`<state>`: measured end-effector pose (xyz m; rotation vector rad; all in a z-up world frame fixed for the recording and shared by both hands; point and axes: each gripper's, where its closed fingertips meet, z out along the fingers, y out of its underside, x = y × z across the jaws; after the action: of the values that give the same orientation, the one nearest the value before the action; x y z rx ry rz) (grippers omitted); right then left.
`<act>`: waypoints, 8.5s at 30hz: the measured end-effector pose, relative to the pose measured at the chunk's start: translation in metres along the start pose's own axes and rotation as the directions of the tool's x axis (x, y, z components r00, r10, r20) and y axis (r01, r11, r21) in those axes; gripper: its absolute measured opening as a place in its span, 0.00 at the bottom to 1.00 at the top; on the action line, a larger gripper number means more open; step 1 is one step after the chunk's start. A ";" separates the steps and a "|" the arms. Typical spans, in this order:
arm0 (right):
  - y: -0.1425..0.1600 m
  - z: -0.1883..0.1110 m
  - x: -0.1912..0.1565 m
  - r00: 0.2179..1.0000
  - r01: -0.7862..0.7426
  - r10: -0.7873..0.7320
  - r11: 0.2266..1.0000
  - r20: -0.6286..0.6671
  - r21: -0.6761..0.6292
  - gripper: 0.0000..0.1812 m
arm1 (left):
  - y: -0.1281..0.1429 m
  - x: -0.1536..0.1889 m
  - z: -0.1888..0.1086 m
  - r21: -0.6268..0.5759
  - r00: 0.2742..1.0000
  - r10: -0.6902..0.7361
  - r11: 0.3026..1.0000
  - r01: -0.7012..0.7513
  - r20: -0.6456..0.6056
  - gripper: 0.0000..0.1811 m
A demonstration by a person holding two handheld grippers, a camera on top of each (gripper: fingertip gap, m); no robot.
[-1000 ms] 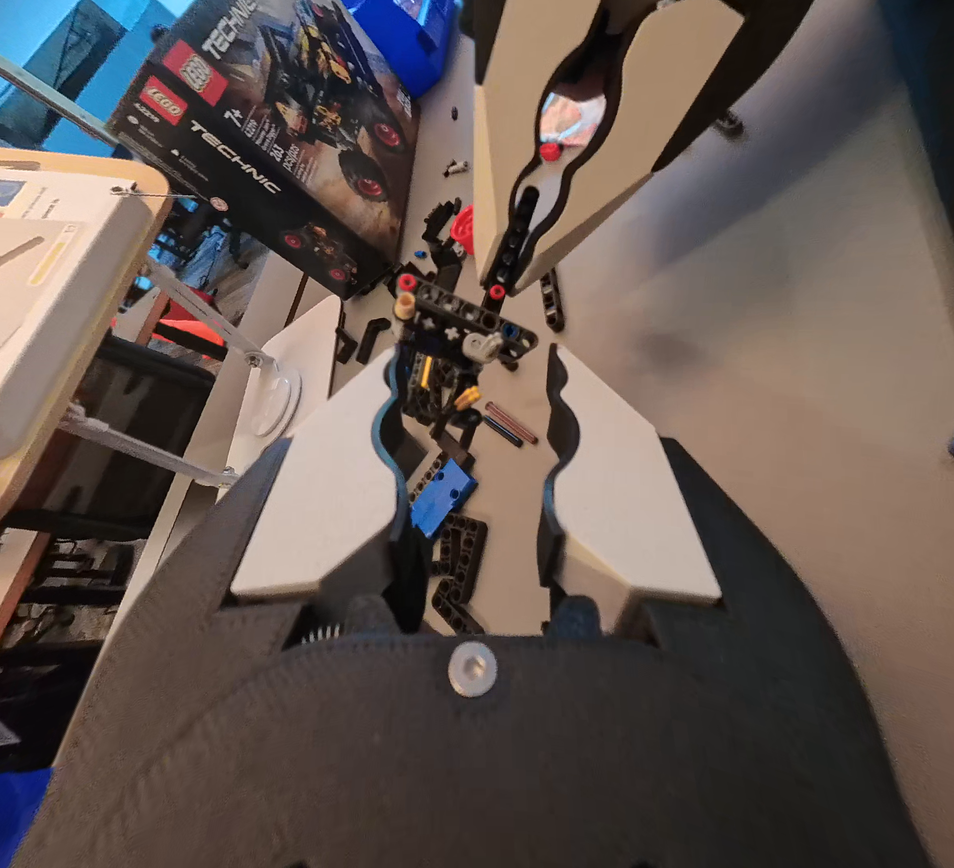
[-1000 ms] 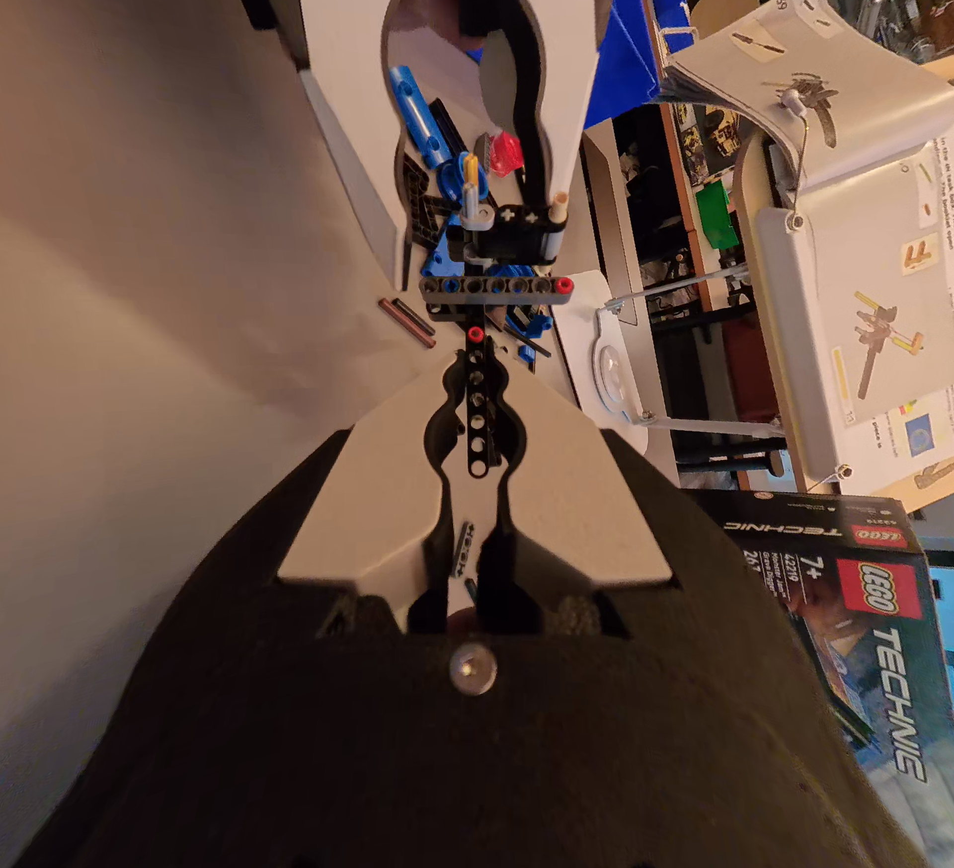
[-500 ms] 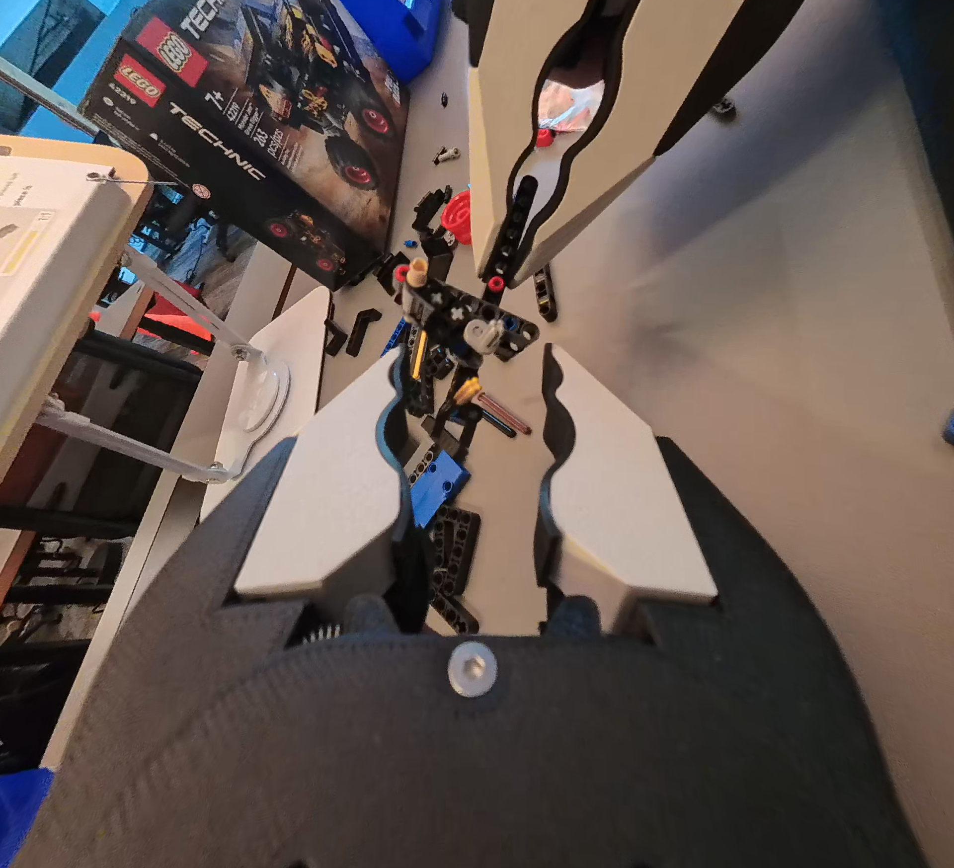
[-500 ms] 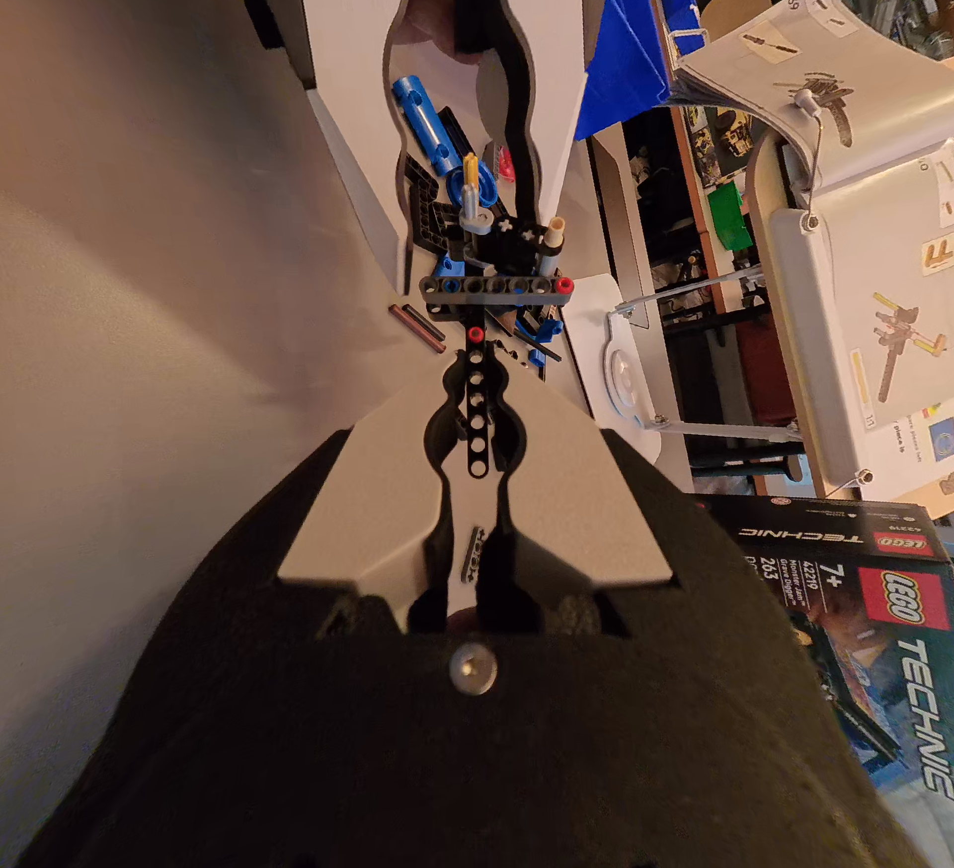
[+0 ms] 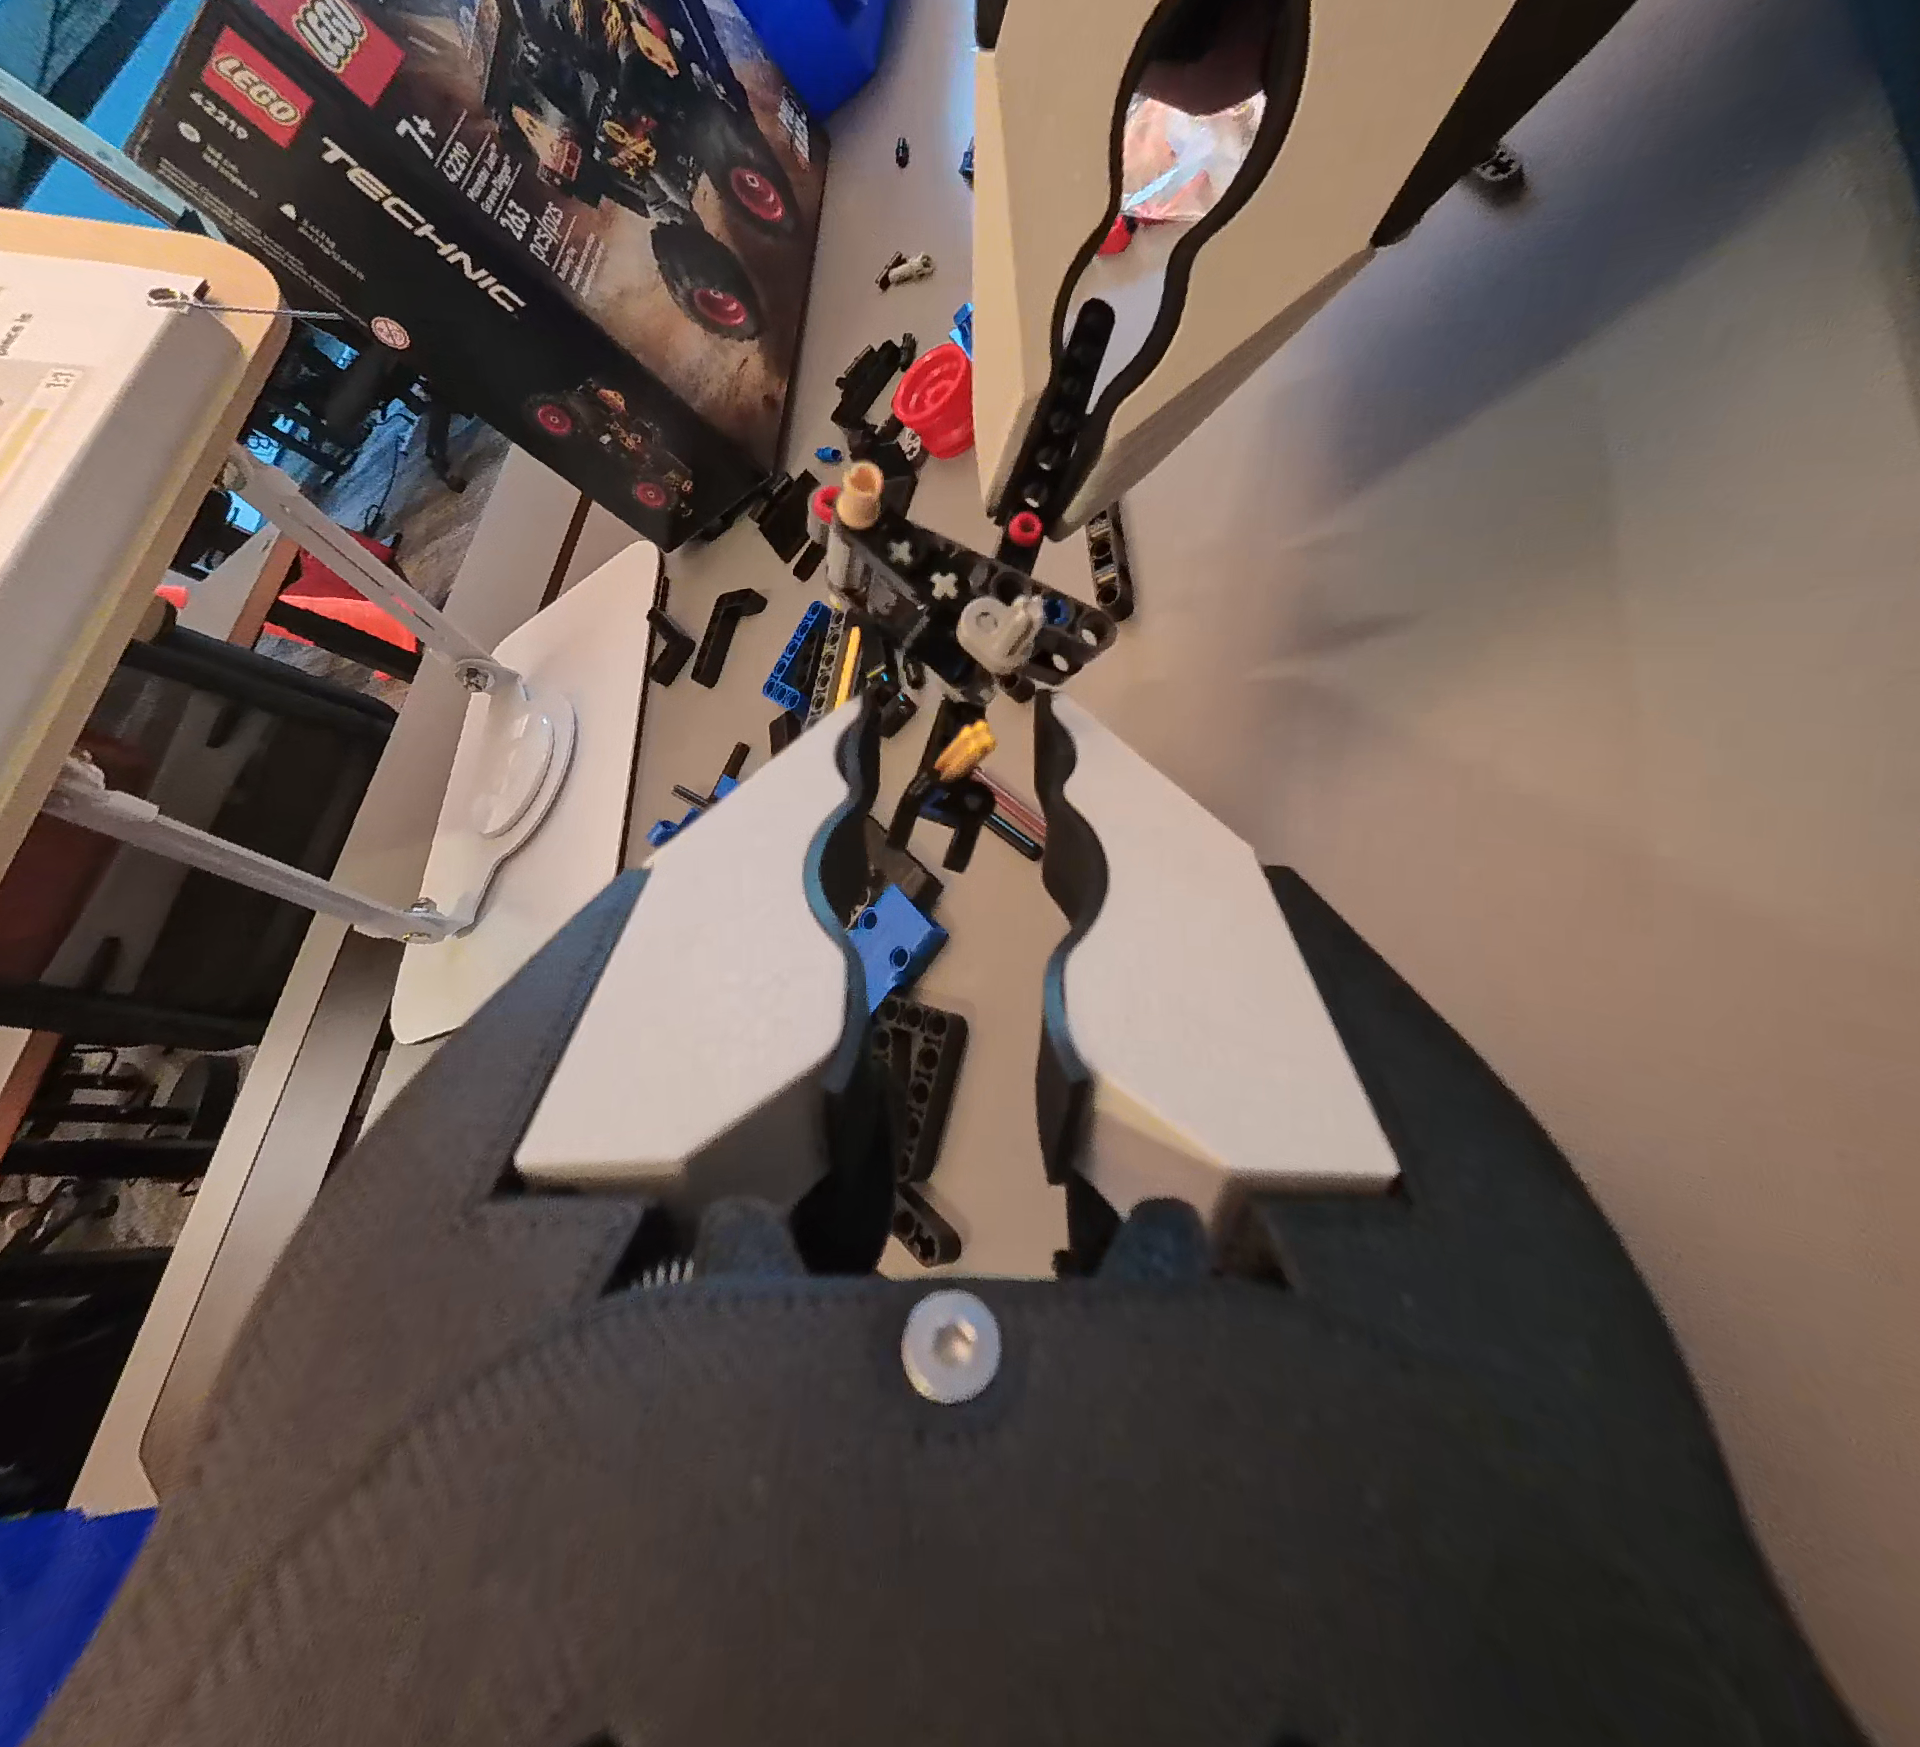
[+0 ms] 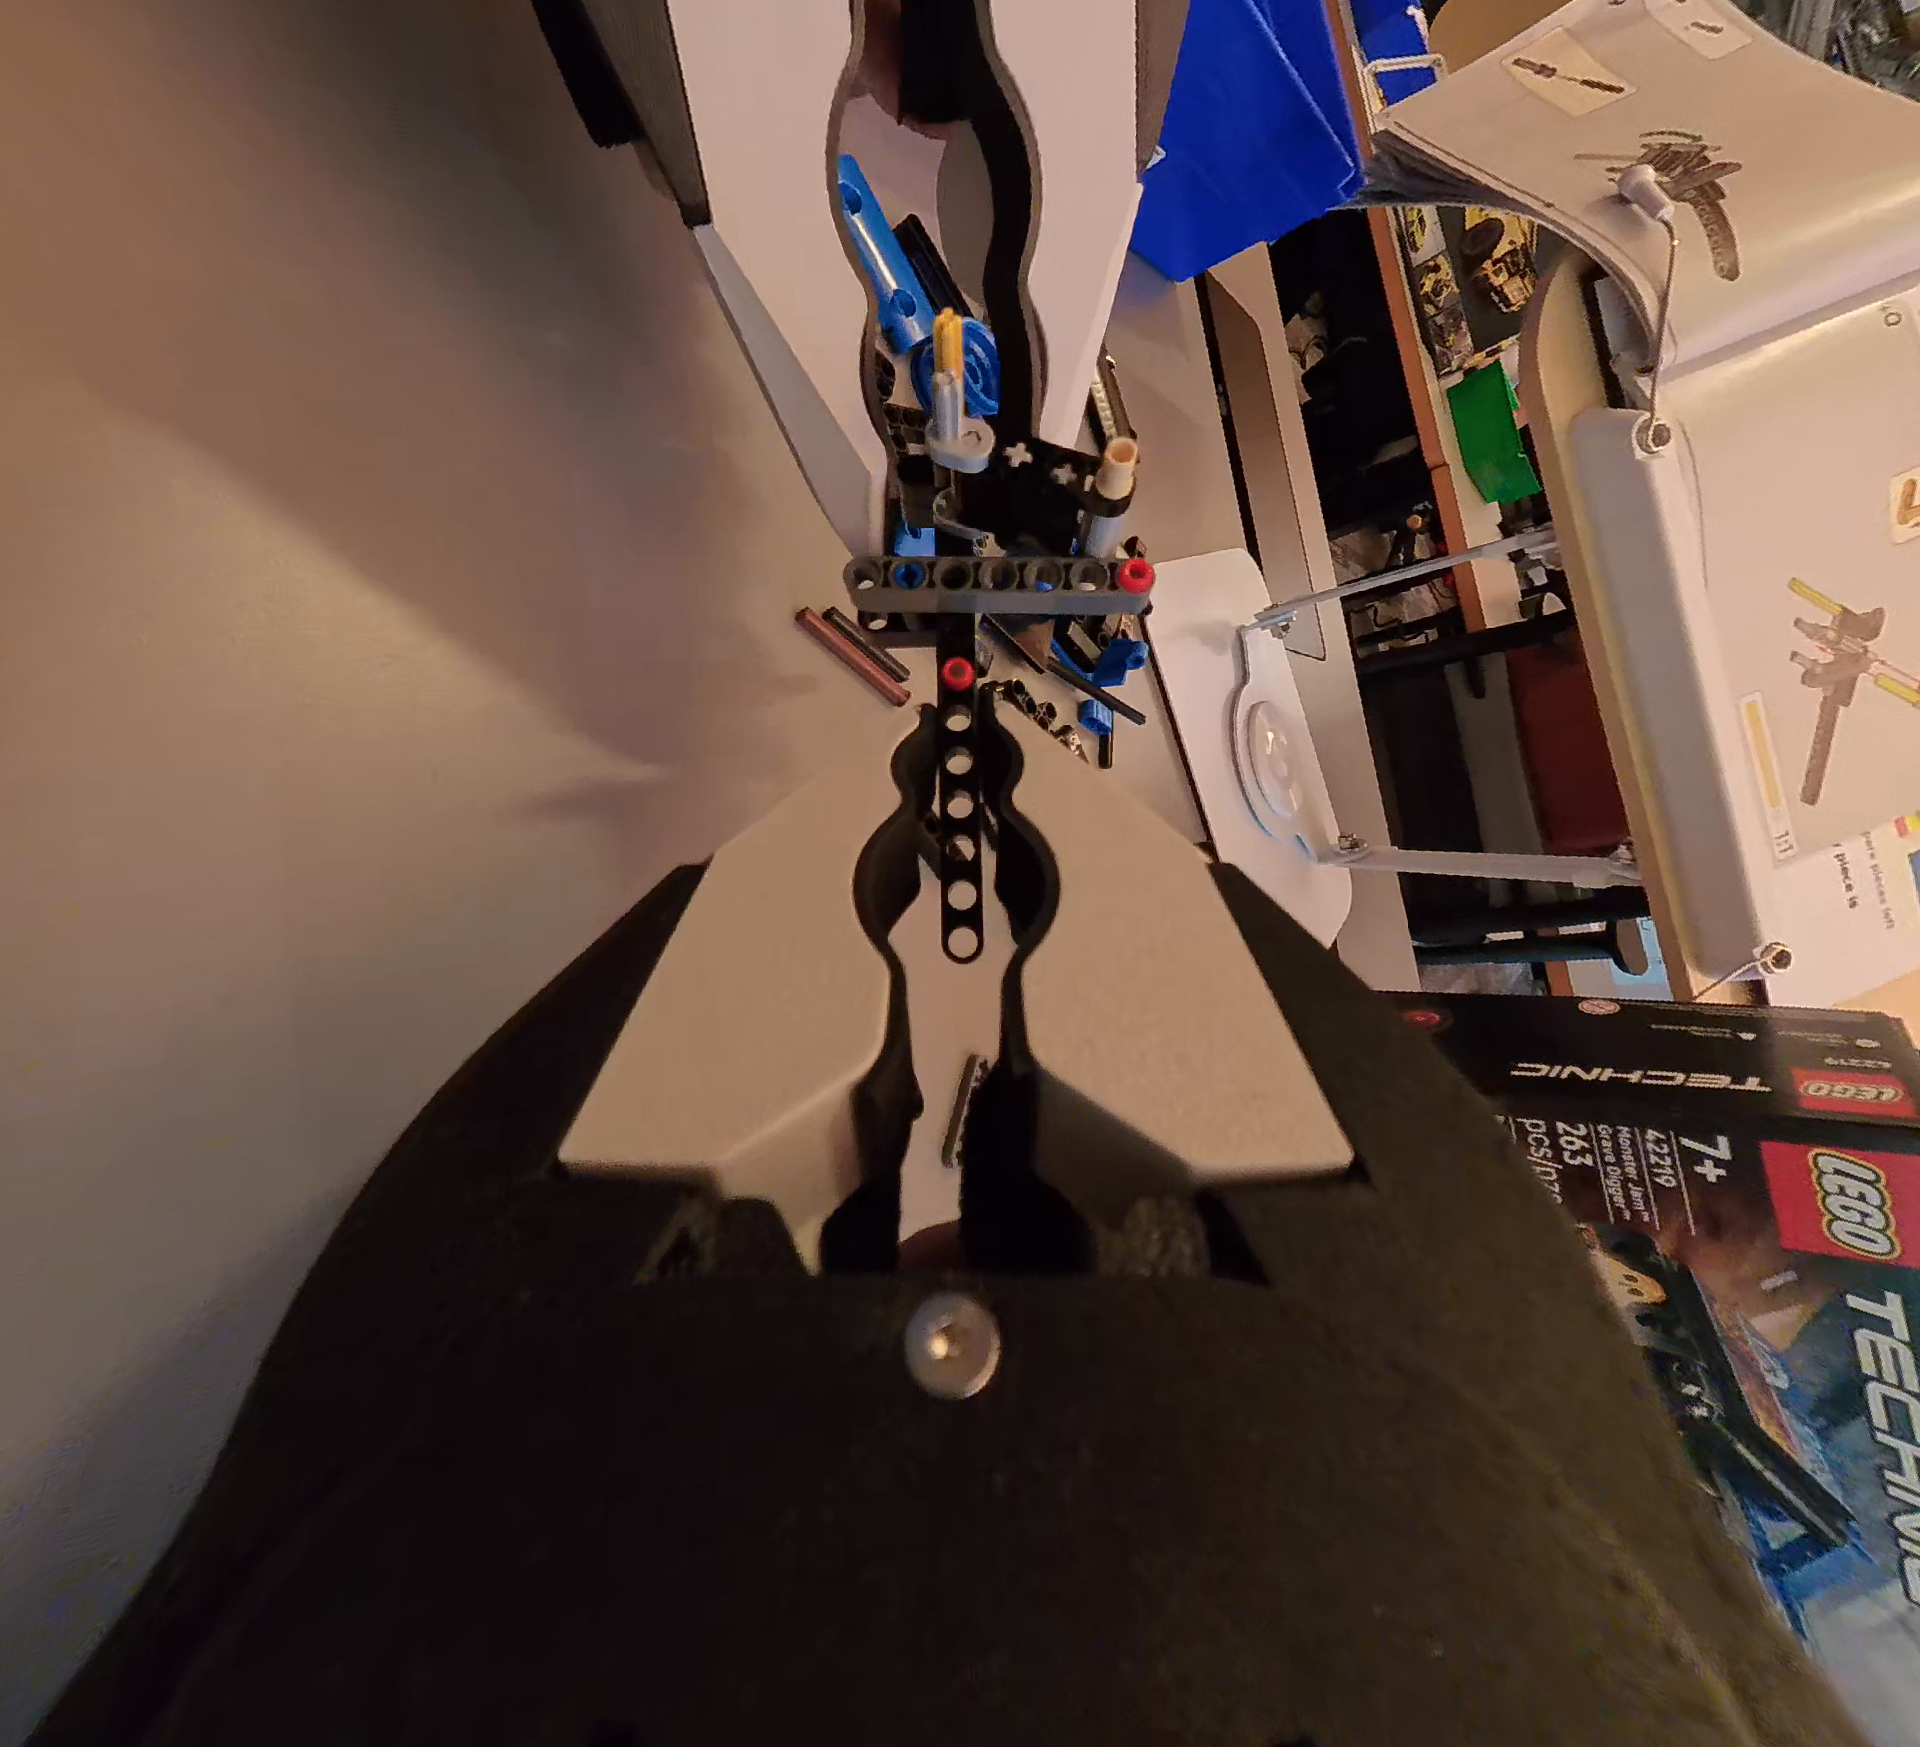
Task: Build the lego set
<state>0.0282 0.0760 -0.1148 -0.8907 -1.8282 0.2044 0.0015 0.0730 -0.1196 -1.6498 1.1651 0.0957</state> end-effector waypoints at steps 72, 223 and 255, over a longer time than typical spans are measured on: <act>0.012 -0.044 -0.020 0.876 -0.427 0.407 0.904 0.258 0.023 0.11 | 0.017 0.062 0.008 -0.086 0.888 -0.224 0.975 0.207 -0.401 0.10; -0.016 -0.065 -0.080 0.710 -0.621 0.606 0.779 0.358 -0.087 0.05 | -0.070 0.000 0.002 0.176 0.977 -0.212 0.961 0.212 -0.018 0.15; -0.061 0.019 -0.053 0.725 -0.492 0.441 0.869 0.529 -0.051 0.03 | -0.044 -0.046 -0.038 0.188 0.943 -0.326 0.933 0.308 0.073 0.18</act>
<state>-0.0080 0.0028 -0.1298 -1.3172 -2.0262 0.9356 -0.0079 0.0711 -0.0461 -1.6353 0.7930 -0.1231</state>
